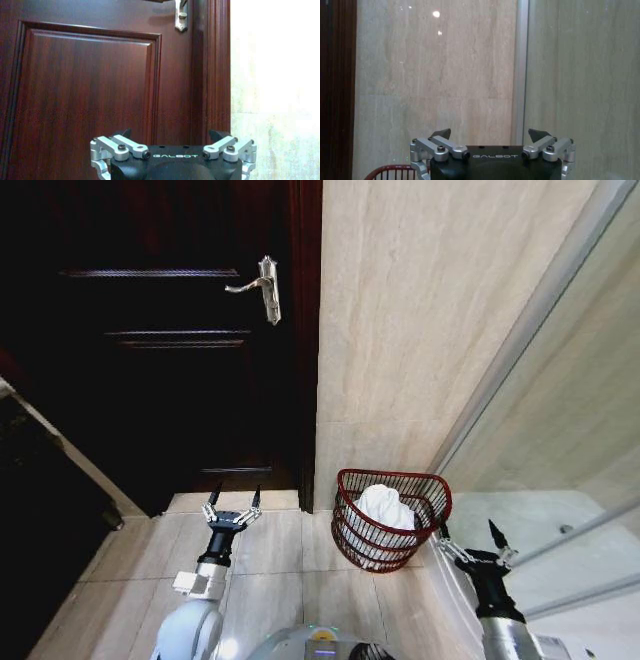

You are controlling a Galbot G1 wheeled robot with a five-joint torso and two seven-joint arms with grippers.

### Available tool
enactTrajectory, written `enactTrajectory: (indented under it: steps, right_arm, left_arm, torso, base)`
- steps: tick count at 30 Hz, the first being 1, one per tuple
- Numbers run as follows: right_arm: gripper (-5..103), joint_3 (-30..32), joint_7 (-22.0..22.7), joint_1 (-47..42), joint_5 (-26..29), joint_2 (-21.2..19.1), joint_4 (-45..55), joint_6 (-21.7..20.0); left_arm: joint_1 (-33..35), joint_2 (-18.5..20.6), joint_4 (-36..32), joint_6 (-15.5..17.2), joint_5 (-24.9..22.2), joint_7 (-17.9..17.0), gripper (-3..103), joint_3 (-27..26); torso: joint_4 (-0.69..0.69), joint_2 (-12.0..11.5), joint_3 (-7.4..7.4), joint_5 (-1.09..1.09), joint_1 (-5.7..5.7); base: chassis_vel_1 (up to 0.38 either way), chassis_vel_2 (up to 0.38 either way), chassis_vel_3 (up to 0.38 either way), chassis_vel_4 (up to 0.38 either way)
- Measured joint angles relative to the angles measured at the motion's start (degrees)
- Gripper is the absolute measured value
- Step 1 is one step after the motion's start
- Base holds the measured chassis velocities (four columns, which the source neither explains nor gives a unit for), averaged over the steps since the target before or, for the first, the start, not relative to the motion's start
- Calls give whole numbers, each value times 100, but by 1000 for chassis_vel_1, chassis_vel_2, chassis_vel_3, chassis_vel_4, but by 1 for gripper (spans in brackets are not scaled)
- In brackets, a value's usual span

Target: Discard the used towel into the hamper.

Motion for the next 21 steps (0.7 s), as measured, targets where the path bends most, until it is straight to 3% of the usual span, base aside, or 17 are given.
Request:
enactTrajectory:
  steps: [9, 21]
  right_arm:
    - [100, -100, 29, 25, -27, -22, -254, 92]
    - [100, -240, 27, 117, -84, -14, -430, 60]
  left_arm:
    - [-107, -41, 211, -102, 83, 53, 100, 107]
    - [-271, -1, 543, -180, 98, 77, 100, 126]
  torso:
    - [0, -28, -18, 0, -9]
    - [0, -307, -204, 0, -102]
  base:
    - [10, -13, -18, 16]
    - [0, 0, 0, 0]
